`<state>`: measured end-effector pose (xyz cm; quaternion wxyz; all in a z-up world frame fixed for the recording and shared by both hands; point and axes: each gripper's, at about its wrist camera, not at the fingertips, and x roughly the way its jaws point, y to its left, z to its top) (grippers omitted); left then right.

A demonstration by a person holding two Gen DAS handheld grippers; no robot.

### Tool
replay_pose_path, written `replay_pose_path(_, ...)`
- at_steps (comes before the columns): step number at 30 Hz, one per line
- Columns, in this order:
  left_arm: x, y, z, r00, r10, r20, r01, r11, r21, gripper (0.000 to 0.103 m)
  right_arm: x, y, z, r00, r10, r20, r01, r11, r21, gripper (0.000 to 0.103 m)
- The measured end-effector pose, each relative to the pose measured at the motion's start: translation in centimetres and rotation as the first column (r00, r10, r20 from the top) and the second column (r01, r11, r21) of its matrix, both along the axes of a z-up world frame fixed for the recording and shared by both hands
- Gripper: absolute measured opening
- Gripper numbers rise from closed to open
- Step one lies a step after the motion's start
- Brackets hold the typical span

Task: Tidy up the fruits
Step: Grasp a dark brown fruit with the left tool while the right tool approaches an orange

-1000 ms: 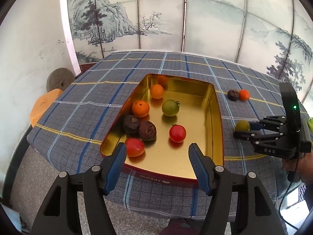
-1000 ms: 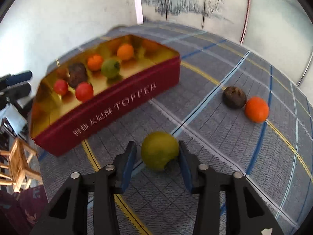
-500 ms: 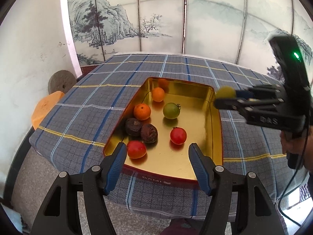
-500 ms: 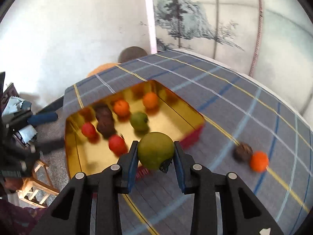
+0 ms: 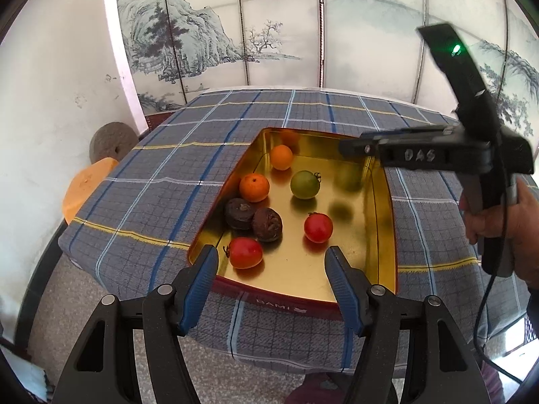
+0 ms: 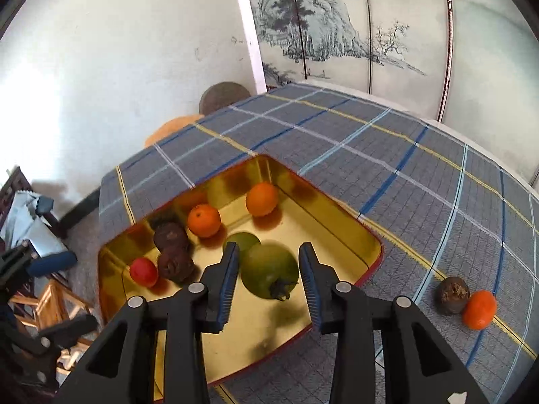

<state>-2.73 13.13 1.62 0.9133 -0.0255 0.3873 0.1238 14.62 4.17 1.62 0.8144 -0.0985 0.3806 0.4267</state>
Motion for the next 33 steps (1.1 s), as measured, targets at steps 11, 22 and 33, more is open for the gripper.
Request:
replay_pose_path(11,0.3,-0.8,-0.1,1.0,-0.016,-0.012,0.017,0.999,0.037,0.067,-2.1,-7.4,2.7,0.988,-0.139,0.064,0.128,0.98,0.152,0.076)
replay_pose_path(22,2.1,-4.9,1.1,0.991,-0.126,-0.032,0.129,0.985,0.116,0.069,-0.3,-24.3,-2.8,0.882,-0.471,0.02,0.471,0.88,-0.056,0.099)
replay_pose_path(33,13.9,-12.8,2.4,0.797,-0.596,-0.1,0.595,0.803,-0.042,0.069,1.5,-32.7,-6.6,0.798,-0.602,-0.04,0.591,0.793,-0.149,0.103)
